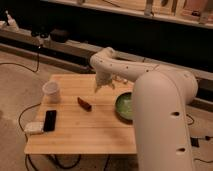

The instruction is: Place the pepper on the white sponge

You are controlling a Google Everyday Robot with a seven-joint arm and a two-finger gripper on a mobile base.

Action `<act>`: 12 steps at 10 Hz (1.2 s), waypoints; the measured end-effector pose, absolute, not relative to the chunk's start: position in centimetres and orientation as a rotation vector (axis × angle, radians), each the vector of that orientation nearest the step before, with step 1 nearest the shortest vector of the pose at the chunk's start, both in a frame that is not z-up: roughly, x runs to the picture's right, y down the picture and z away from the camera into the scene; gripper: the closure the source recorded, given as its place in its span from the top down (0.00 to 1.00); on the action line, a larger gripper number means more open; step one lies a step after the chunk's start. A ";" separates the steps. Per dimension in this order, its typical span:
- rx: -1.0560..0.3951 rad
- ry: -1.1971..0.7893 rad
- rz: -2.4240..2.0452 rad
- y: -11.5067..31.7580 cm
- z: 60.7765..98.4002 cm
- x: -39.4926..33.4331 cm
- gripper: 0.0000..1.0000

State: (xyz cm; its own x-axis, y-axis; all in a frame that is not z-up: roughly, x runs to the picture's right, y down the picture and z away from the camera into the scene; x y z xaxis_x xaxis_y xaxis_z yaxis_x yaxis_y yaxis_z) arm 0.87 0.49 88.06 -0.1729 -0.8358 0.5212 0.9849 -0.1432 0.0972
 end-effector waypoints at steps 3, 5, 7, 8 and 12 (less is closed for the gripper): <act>-0.402 -0.491 -1.692 0.5 88.1 0.8 0.69; -0.402 -0.491 -1.692 0.5 88.1 0.8 0.69; -0.402 -0.491 -1.692 0.5 88.1 0.8 0.69; -0.401 -0.492 -1.693 0.5 88.1 0.8 0.69; -0.305 -0.588 -1.815 1.0 87.5 -1.8 0.69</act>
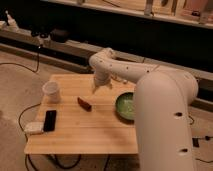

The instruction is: Place the pepper on the white sponge

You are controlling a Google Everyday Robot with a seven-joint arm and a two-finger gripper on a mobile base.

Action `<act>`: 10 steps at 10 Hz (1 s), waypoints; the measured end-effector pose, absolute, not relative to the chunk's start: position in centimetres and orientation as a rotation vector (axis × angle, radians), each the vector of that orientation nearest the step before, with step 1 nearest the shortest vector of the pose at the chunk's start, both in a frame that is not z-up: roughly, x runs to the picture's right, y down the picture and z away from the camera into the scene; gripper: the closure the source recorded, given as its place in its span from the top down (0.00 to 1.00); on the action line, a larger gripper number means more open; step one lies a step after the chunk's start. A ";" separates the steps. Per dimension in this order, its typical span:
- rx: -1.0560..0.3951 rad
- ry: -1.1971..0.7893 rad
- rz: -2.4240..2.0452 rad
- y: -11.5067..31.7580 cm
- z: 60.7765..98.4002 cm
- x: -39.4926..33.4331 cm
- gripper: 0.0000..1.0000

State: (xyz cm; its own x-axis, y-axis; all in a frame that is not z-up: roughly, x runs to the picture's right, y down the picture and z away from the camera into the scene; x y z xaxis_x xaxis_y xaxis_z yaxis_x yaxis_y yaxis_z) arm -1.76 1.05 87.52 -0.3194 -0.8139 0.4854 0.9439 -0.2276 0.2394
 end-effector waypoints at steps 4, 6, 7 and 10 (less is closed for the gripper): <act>-0.246 -0.703 -2.189 3.6 87.1 -5.9 0.69; -0.241 -0.717 -2.282 4.1 87.2 -6.7 0.69; -0.242 -0.716 -2.282 4.1 87.2 -6.6 0.69; -0.167 -0.747 -2.317 4.4 88.0 -8.4 0.69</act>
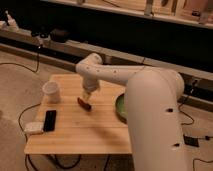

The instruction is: Place the pepper on the white sponge

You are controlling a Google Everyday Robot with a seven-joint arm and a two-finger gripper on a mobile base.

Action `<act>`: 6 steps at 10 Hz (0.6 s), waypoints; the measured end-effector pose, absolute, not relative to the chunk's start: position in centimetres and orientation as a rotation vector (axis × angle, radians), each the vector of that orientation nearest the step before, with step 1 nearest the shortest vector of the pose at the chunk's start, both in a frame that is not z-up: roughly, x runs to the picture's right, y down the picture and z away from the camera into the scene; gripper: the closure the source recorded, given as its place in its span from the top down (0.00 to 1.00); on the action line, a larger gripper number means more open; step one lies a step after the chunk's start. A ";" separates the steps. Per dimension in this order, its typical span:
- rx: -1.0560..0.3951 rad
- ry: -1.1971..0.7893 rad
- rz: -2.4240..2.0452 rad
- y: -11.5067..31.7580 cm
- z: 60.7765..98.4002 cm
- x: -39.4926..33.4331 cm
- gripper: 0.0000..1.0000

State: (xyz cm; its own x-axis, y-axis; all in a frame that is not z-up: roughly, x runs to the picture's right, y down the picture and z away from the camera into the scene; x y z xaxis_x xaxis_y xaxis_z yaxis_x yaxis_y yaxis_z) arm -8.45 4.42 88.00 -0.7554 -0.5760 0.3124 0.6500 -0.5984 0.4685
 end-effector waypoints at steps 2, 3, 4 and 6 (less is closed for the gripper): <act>-0.130 -0.767 -2.379 5.3 89.6 -10.5 0.69; -0.127 -0.780 -2.415 6.1 90.8 -11.4 0.69; -0.134 -0.776 -2.432 6.3 91.6 -11.4 0.69; -0.142 -0.778 -2.448 6.9 92.8 -12.0 0.69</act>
State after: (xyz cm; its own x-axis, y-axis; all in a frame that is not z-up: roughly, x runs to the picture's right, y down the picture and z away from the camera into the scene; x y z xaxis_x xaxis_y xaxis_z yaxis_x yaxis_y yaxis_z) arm -11.99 6.92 92.78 -0.8370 -0.4816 0.2597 0.5432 -0.6741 0.5005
